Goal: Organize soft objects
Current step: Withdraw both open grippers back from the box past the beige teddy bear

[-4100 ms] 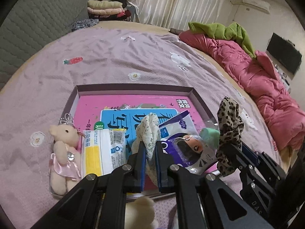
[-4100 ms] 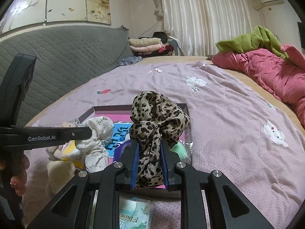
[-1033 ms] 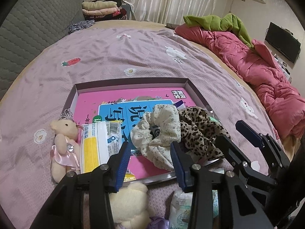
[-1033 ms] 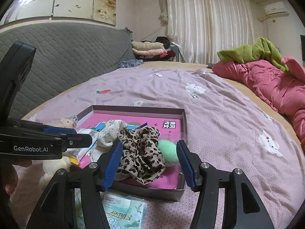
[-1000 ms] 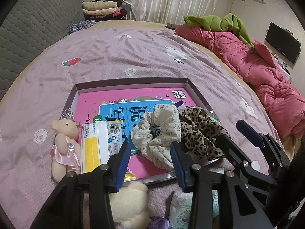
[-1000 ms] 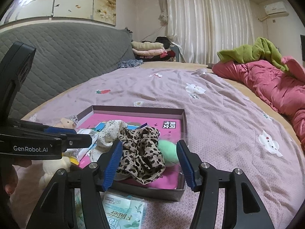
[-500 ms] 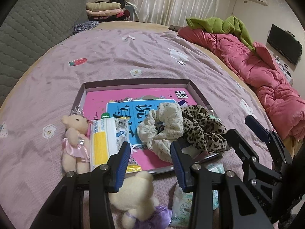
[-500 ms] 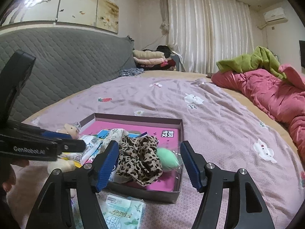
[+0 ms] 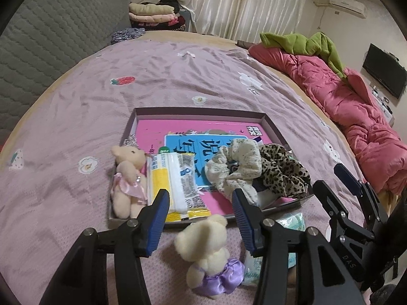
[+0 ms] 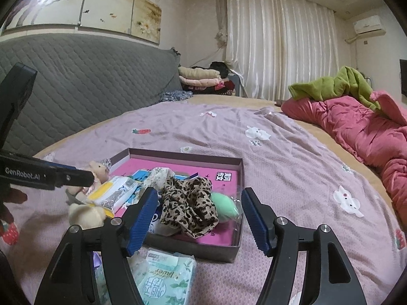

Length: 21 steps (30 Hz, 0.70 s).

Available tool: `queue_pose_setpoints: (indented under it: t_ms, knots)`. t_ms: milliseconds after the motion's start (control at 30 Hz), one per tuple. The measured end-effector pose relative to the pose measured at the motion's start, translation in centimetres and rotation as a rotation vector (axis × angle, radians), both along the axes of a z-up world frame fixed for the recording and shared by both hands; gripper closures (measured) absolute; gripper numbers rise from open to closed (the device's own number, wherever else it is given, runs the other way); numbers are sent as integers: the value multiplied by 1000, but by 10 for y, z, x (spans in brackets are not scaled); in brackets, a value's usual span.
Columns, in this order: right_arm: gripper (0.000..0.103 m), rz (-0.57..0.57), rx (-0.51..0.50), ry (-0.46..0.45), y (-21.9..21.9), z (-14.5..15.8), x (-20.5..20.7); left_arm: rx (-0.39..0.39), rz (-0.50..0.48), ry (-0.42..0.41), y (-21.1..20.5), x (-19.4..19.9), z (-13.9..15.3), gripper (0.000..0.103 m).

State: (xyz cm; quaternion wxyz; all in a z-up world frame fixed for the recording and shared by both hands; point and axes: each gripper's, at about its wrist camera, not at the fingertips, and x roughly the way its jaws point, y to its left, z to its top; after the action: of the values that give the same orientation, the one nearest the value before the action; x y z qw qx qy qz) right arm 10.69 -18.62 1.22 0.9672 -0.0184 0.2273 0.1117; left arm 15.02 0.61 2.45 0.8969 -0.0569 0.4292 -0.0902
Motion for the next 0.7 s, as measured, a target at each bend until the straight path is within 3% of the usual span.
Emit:
queue_pose_setpoints:
  t_ms: [233, 700]
  knots:
    - [33, 7, -12, 1, 3, 0, -5, -37, 32, 6, 14, -7, 1, 52]
    - [33, 14, -22, 26, 8, 1, -18, -32, 22, 15, 15, -24, 0, 52]
